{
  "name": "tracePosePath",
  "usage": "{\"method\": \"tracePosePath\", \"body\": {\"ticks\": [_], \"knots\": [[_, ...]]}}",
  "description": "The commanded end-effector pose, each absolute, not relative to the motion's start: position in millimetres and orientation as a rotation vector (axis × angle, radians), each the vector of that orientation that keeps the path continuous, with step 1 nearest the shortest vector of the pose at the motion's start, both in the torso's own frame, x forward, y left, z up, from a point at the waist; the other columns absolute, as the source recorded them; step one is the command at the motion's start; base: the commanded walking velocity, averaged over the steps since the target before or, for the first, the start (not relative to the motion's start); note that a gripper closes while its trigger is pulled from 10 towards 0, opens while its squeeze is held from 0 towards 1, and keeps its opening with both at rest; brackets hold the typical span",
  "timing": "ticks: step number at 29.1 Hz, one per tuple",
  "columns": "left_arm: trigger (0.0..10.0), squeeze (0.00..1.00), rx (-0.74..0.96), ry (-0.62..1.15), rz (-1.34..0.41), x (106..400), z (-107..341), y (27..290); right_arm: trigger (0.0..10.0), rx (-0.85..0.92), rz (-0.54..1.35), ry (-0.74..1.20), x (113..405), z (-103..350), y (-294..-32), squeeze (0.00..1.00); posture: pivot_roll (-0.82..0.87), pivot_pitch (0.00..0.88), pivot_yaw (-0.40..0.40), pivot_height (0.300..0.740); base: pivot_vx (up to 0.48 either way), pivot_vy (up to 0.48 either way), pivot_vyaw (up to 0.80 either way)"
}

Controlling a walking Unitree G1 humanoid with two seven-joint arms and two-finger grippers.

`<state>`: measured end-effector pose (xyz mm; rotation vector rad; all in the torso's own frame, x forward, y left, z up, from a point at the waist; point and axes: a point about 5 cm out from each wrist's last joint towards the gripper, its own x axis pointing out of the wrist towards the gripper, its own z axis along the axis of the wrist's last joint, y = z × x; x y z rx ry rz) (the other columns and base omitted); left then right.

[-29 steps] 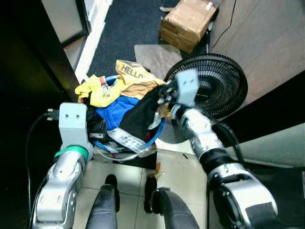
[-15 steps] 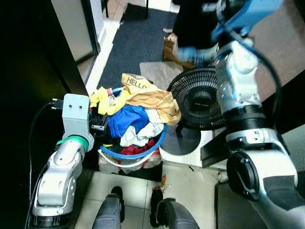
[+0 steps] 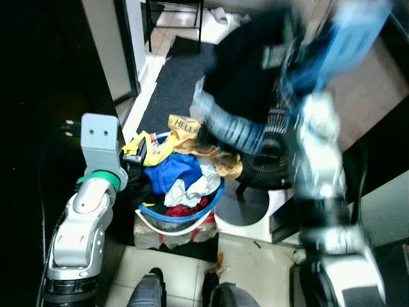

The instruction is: Clothes washing

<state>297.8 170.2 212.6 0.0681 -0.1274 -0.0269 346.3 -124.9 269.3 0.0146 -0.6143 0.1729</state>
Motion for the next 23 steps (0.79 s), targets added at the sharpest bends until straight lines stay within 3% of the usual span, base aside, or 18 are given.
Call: {"method": "tracePosePath", "body": {"ticks": [1,13,21,23], "knots": [[10.0,0.0,0.099,-0.157,-0.072,297.5,215.4,160.6,10.0,-0.01,0.158,-0.634,338.9,270.0,-128.1,0.0,0.06,0.062,-0.038,0.74,0.0,0.0,0.0],[10.0,0.0,0.094,-0.238,-0.163,307.5,231.5,135.9,10.0,-0.05,0.123,-0.527,328.2,241.8,-128.8,0.0,0.0,0.023,-0.042,0.74,0.0,0.0,0.0],[10.0,0.0,0.068,-0.263,-0.155,310.0,238.5,134.1,10.0,-0.065,0.12,-0.527,326.8,245.0,-129.3,0.0,0.0,0.012,-0.051,0.74,0.0,0.0,0.0],[10.0,0.0,0.051,-0.276,-0.14,310.3,241.6,136.4,10.0,-0.06,0.125,-0.529,327.4,247.5,-128.1,0.0,0.01,0.011,-0.057,0.74,0.0,0.0,-0.8]]}}
